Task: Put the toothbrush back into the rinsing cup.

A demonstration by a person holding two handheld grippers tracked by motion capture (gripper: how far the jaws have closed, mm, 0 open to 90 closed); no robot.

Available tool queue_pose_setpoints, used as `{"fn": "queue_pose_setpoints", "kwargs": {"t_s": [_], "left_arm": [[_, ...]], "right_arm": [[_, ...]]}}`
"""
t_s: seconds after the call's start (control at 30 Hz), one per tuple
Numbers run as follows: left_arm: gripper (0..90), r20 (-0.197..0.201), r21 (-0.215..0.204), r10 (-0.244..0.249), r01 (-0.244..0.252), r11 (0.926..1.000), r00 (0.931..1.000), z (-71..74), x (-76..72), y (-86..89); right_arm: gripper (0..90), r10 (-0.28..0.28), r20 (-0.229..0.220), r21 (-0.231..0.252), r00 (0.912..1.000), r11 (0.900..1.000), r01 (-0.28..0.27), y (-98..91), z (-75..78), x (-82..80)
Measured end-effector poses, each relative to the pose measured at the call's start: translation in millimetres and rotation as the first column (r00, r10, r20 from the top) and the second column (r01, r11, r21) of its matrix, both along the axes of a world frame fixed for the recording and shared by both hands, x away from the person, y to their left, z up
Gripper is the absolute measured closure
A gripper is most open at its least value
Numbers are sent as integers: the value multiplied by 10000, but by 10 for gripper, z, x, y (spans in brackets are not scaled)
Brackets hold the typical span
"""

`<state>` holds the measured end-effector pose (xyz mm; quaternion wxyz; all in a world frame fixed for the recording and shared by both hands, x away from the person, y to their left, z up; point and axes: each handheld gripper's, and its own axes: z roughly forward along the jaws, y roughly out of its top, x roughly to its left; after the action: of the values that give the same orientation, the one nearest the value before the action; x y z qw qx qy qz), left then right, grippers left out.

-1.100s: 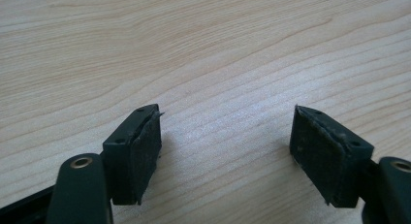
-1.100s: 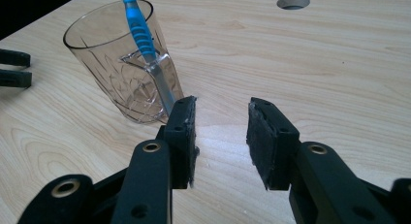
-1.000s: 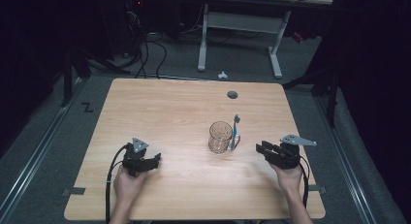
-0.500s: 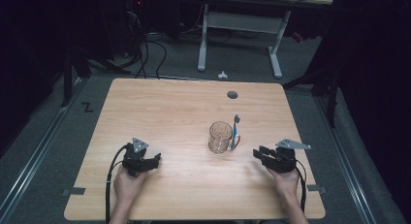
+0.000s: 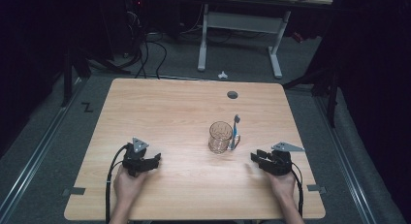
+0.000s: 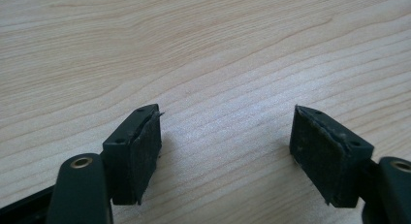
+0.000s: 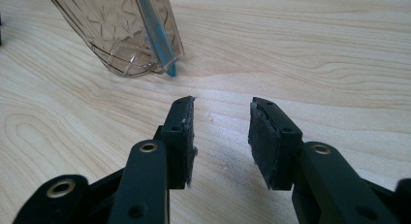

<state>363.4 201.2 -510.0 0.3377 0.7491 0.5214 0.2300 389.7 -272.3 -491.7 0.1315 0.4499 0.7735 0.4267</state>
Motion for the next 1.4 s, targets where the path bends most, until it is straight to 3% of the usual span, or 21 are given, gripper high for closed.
{"fn": "queue_pose_setpoints", "kwargs": {"t_s": [0.23,0.37,0.6,0.73,0.93,1.17,1.4], "left_arm": [[275,-1,-1,-8,8,10000,10000,0,0,0],[275,8,-15,2,-2,10000,10000,-1,0,-1],[275,11,-11,-27,27,10000,10000,-1,0,-2],[275,21,-15,-56,57,10000,10000,-1,0,-3],[277,8,-23,-47,47,10000,10000,0,0,-2],[280,9,-35,-18,18,10000,10000,-1,2,-2],[276,13,-49,-7,7,10000,10000,-2,1,-1]], "right_arm": [[614,116,-201,-439,9997,9990,-125,100,-119,-1],[614,83,-97,-551,9999,9984,-88,118,-116,-11],[579,182,18,-1198,9998,9926,-179,181,-119,-13],[530,202,4,-1186,9998,9927,-200,193,-120,2],[454,463,456,-2144,9979,9761,-355,288,-125,-43],[415,138,426,-2163,9990,9763,-43,299,-125,-47],[404,206,436,-2190,9988,9757,-106,302,-126,-53]]}}
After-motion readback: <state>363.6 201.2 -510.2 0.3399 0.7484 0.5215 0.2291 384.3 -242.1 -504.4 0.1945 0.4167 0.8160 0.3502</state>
